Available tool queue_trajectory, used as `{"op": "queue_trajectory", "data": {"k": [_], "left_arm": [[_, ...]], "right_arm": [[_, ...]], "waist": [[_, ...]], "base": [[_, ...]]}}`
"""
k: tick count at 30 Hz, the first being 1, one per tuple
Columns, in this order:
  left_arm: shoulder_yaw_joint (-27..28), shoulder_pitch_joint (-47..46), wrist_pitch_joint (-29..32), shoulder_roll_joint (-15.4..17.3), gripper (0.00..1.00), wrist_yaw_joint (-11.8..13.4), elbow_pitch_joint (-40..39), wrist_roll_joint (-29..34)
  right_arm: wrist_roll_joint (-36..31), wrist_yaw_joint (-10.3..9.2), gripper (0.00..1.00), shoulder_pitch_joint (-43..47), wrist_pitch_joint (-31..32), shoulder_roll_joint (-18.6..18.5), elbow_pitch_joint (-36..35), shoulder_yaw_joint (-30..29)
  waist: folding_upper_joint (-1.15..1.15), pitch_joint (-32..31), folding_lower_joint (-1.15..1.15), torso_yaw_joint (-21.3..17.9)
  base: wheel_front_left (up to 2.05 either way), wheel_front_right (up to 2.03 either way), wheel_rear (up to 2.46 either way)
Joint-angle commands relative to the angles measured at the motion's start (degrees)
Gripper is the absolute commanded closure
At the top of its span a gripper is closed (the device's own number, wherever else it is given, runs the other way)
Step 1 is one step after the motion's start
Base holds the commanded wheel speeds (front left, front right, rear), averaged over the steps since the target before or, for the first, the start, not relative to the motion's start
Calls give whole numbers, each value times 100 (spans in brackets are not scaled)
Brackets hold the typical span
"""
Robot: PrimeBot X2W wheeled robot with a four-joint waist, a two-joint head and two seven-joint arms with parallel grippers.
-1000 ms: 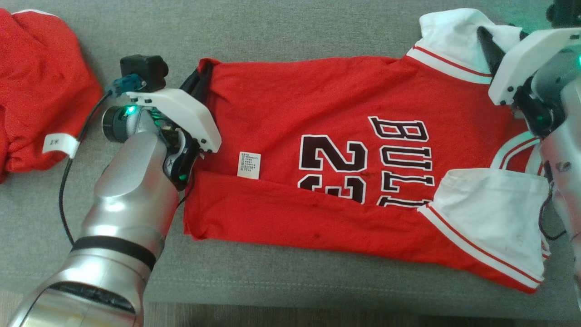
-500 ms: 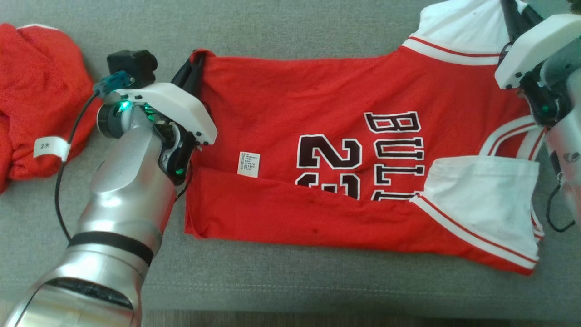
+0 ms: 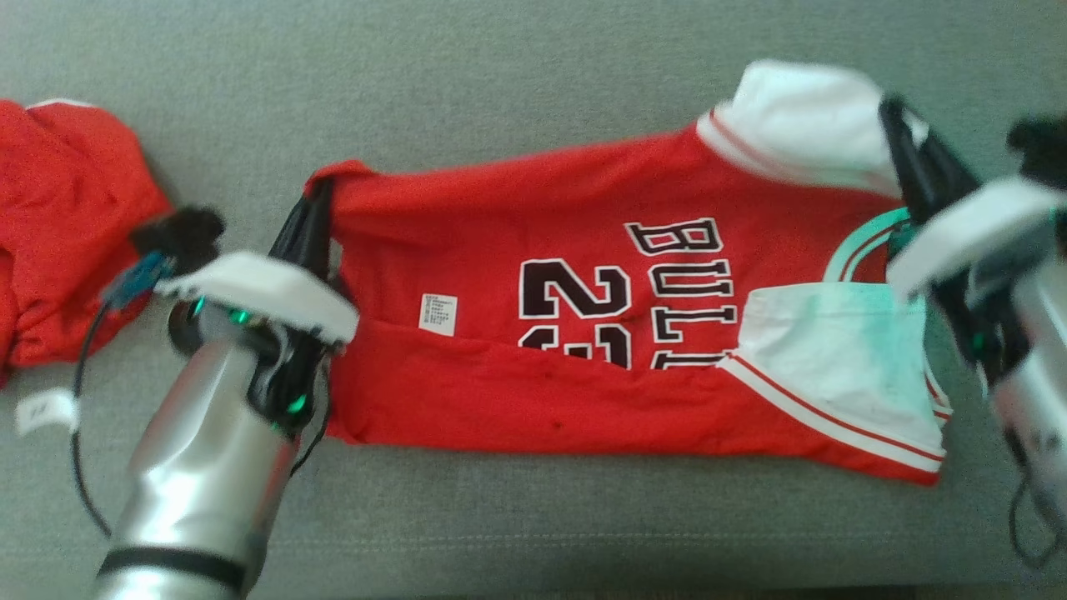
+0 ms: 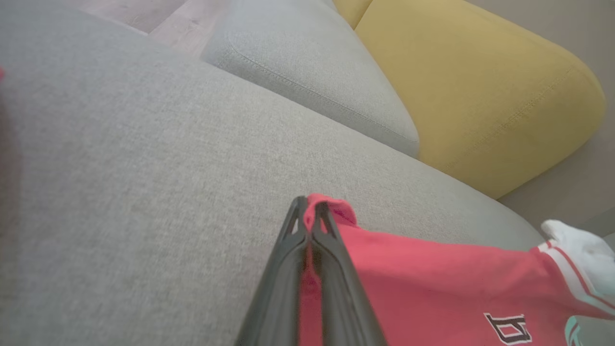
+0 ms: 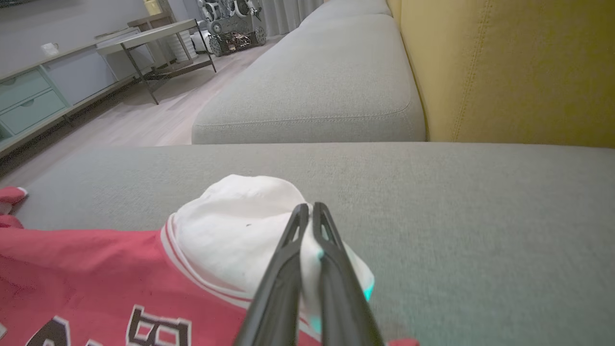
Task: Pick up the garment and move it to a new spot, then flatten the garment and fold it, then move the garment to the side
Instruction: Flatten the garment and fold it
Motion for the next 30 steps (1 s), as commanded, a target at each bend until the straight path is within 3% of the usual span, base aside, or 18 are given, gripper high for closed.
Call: {"op": "queue_trajectory", "data": {"k": [1,6,14,15,16,17,18,19,23,30], "left_arm": [[278,76,18,270,100,-29,-355,-121],[453,693,262,441,100,91,-997,-417],[607,1495,614,609,100,473,-1726,-692],[606,1576,655,629,100,525,-1781,-699],[609,1653,690,643,100,568,-1828,-713],[602,1729,735,644,56,611,-1867,-730],[599,1798,755,638,5,657,-1916,-740],[589,1861,773,636,0,707,-1958,-736],[531,2088,769,659,0,871,-2070,-651],[458,2353,62,843,0,1396,-2536,188]], "right_arm": [[58,-4,100,333,-46,-147,-420,-56],[58,-4,100,1422,98,-101,-1250,-556],[-422,-4,100,2793,543,445,-2252,-1285],[-497,-4,89,2899,616,525,-2317,-1355],[-578,-4,58,2998,714,604,-2351,-1431],[-668,-4,0,3074,783,672,-2403,-1488],[-744,-4,0,3148,829,751,-2454,-1568],[-842,-4,0,3218,880,809,-2498,-1639],[-1183,-4,0,3443,971,1006,-2739,-1815],[-1727,-4,0,3634,729,1413,-3406,-2320]], "waist": [[0,-59,0,-62],[0,-93,0,-129],[0,-86,0,-270],[0,-83,0,-282],[0,-83,0,-296],[0,-86,0,-303],[0,-88,0,-306],[0,-92,0,-302],[0,-146,0,-283],[0,-332,0,-266]], "base": [[0,0,0],[0,0,0],[0,0,0],[0,0,0],[0,0,0],[0,0,0],[0,0,0],[0,0,0],[0,0,0],[0,0,0]]}}
